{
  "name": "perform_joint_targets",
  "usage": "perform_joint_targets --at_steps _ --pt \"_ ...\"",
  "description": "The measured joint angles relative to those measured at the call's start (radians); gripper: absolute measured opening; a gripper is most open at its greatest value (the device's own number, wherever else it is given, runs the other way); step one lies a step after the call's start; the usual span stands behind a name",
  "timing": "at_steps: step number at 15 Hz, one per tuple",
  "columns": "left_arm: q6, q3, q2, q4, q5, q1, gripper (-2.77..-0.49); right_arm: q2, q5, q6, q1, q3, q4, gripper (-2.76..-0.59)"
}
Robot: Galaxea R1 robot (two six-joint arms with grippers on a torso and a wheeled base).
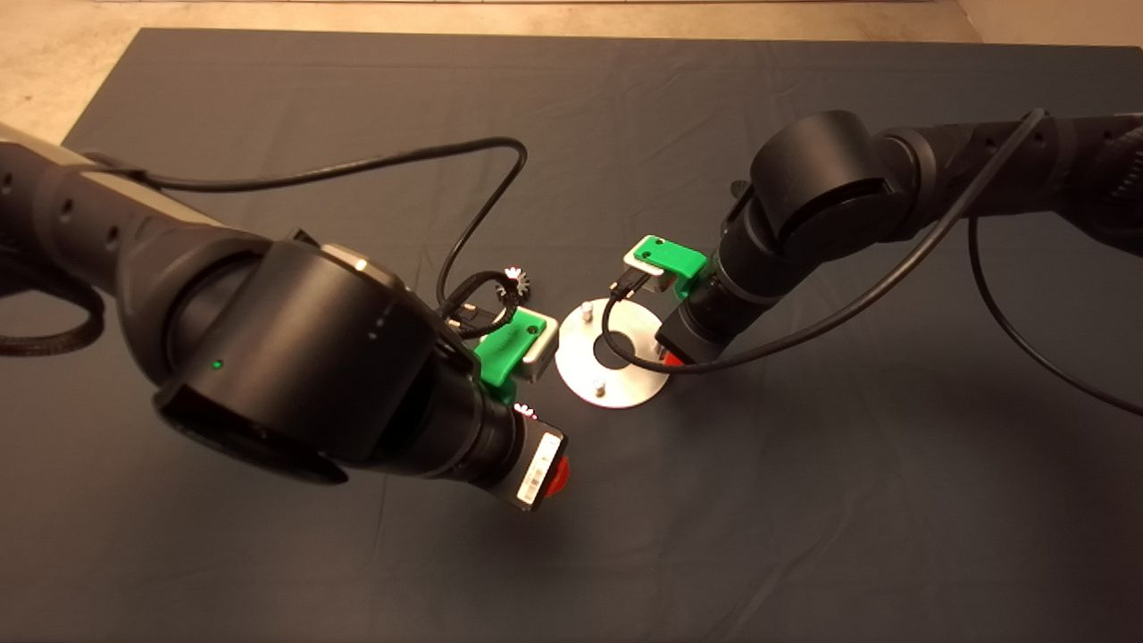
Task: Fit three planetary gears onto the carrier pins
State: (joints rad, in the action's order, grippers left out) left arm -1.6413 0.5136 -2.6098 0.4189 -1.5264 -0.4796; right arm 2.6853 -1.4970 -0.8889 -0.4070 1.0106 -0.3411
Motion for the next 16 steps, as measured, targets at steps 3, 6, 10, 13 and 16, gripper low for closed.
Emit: perform_joint_targets --at_steps 3,6,10,13,16 --pt "0.000 0.000 0.000 0.000 0.000 0.000 -1.07 0.000 -0.013 0.000 0.009 0.000 -0.057 -2.36" --pt "0.000 0.000 0.000 0.000 0.000 0.000 -1.07 0.000 -0.028 0.000 0.018 0.000 -0.072 -2.36" --pt "0.000 0.000 0.000 0.000 0.000 0.000 -1.07 0.000 -0.030 0.001 0.039 0.000 -0.089 -2.36" --pt "0.000 0.000 0.001 0.000 0.000 0.000 -1.07 0.000 -0.030 0.001 0.053 0.000 -0.105 -2.36" --pt "0.000 0.000 0.003 0.000 0.000 0.000 -1.07 0.000 -0.031 0.000 0.055 0.000 -0.118 -2.36"
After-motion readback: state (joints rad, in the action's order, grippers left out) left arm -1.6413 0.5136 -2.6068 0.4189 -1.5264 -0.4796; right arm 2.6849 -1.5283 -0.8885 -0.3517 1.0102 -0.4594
